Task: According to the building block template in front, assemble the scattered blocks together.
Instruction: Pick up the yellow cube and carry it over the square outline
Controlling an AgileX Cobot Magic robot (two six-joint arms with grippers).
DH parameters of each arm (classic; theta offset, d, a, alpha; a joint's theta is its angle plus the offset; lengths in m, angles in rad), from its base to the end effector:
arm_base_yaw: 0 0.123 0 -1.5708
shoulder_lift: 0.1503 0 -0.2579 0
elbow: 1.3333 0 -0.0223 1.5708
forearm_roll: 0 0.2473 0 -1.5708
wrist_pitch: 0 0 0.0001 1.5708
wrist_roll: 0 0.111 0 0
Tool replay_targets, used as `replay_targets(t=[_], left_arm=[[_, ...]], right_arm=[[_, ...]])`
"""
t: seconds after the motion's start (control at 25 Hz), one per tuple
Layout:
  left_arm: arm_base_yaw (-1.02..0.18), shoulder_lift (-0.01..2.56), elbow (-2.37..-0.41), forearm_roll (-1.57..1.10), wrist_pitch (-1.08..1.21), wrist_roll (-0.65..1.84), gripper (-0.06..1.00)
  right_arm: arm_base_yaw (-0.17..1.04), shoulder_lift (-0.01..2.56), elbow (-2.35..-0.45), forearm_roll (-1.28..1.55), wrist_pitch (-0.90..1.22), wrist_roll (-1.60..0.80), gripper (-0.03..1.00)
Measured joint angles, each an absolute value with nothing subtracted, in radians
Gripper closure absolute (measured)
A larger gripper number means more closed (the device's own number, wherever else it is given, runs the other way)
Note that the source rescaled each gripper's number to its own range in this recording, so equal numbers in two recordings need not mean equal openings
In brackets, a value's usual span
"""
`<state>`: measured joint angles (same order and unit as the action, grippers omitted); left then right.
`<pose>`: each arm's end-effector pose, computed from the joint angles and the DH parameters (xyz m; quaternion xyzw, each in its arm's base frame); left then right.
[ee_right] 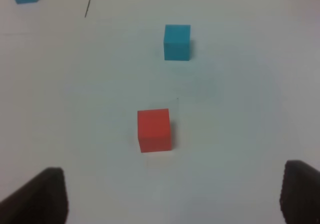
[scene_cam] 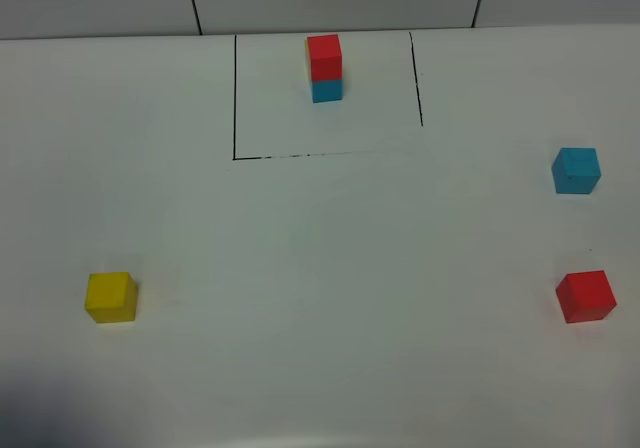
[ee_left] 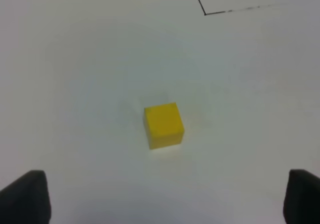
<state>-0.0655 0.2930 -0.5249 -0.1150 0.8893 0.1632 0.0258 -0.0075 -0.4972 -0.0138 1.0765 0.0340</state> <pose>0.0872 -0.0156 0.2729 0.0897 0.8715 -0.0331 0.4811 0.0357 -0.0004 0.2644 0.0038 0.8561 0.0086 0.5168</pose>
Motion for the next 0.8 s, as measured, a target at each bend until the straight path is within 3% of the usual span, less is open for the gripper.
replay_targets(t=[0.8], left_arm=[[-0.066, 1.244, -0.721, -0.215, 0.784, 0.137, -0.04]], right_arm=[[0.026, -0.007, -0.497, -0.014, 1.077, 0.034, 0.24]])
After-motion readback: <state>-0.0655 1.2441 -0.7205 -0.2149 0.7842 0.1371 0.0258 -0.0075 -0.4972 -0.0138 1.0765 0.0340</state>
